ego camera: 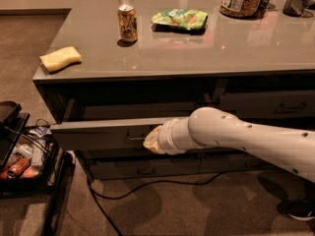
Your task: Close top drawer
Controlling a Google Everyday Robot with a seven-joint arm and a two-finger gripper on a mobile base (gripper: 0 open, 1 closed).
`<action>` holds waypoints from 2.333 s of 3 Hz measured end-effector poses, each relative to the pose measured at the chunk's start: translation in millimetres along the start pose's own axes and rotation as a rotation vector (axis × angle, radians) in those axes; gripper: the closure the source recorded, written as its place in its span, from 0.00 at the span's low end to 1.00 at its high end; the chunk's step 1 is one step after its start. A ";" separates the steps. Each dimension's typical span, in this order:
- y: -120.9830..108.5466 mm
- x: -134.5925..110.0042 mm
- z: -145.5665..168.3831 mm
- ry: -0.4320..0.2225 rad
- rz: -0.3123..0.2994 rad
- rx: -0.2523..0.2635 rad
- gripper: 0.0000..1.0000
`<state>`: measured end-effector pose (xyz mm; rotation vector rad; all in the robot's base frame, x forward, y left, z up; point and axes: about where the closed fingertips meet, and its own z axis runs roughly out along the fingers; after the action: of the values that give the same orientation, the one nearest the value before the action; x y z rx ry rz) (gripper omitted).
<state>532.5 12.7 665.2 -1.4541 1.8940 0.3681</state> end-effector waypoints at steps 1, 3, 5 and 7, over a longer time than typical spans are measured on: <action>-24.8 -13.2 11.9 -0.044 -0.078 0.075 1.00; -38.8 -10.3 20.6 -0.024 -0.093 0.078 1.00; -74.1 -8.0 50.4 -0.010 -0.144 0.094 1.00; -96.1 -9.3 56.9 0.016 -0.152 0.115 1.00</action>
Offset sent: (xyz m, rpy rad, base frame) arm 0.0241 0.0076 0.0040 0.0027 -0.0962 0.0133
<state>643.1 22.7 649.5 -1.5156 1.7731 0.1733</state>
